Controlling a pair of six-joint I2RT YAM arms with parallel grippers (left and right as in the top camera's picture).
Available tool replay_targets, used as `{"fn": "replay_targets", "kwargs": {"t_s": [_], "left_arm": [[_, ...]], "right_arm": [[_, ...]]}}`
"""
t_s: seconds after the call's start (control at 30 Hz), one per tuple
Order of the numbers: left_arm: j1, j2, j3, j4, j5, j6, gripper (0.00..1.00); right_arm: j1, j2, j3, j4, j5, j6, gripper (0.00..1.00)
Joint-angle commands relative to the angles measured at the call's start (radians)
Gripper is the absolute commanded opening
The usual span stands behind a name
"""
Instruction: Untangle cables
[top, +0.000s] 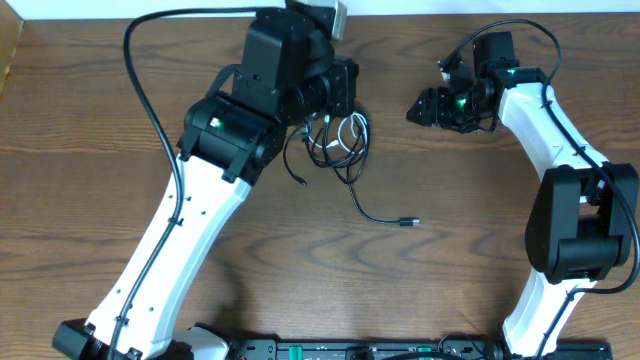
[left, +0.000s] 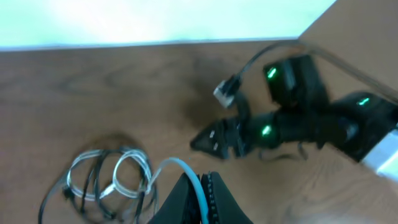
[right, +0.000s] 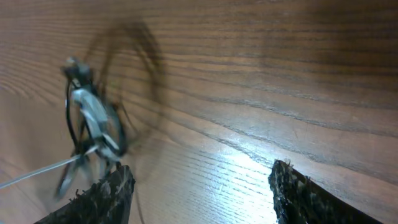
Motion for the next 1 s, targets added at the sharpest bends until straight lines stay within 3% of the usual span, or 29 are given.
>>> {"fn": "replay_targets", "kwargs": {"t_s": [0.0, 0.23, 0.5, 0.6, 0.67, 0.77, 0.97], "left_arm": [[0.001, 0.051, -0.008, -0.061, 0.016, 0.005, 0.07], [0.002, 0.197, -0.016, -0.199, 0.012, 0.031, 0.08], [0.002, 0.361, -0.016, -0.214, 0.011, 0.036, 0.09], [0.002, 0.412, -0.016, -0.206, 0.011, 0.053, 0.39], [0.002, 0.439, -0.016, -0.188, 0.003, 0.074, 0.50], [0.002, 0.479, -0.016, -0.135, -0.039, 0.102, 0.56], [0.002, 0.560, -0.016, -0.028, -0.040, 0.273, 0.59]], "right_arm": [[-0.006, -0.017, -0.003, -0.001, -0.018, -0.014, 0.66], [-0.012, -0.017, -0.003, -0.008, -0.018, -0.015, 0.66], [-0.012, -0.017, -0.003, -0.011, -0.018, -0.015, 0.66], [-0.012, -0.017, -0.003, -0.011, -0.016, -0.015, 0.67], [-0.012, -0.017, -0.003, -0.011, -0.013, -0.015, 0.67], [-0.012, -0.017, -0.003, -0.011, -0.014, -0.015, 0.67], [-0.012, -0.017, -0.003, -0.013, 0.004, -0.015, 0.68]]}}
